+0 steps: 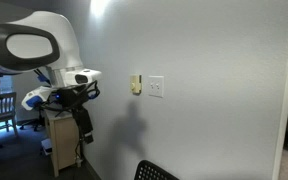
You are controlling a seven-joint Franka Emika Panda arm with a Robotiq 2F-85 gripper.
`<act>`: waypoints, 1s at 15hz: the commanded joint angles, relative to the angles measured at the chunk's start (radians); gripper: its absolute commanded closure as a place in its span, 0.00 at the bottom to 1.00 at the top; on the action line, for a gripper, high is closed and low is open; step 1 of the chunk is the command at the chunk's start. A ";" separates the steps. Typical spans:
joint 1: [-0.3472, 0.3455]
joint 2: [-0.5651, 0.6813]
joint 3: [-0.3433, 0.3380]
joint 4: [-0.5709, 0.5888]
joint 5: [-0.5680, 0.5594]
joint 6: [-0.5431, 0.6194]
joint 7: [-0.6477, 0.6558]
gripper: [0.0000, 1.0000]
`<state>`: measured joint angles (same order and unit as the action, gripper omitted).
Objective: Turn off the switch on the far right
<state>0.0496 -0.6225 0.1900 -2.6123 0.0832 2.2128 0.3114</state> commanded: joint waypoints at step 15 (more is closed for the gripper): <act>0.053 0.195 0.008 0.185 -0.164 -0.045 -0.266 0.00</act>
<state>0.1030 -0.5399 0.1887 -2.5398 0.0043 2.2008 0.1108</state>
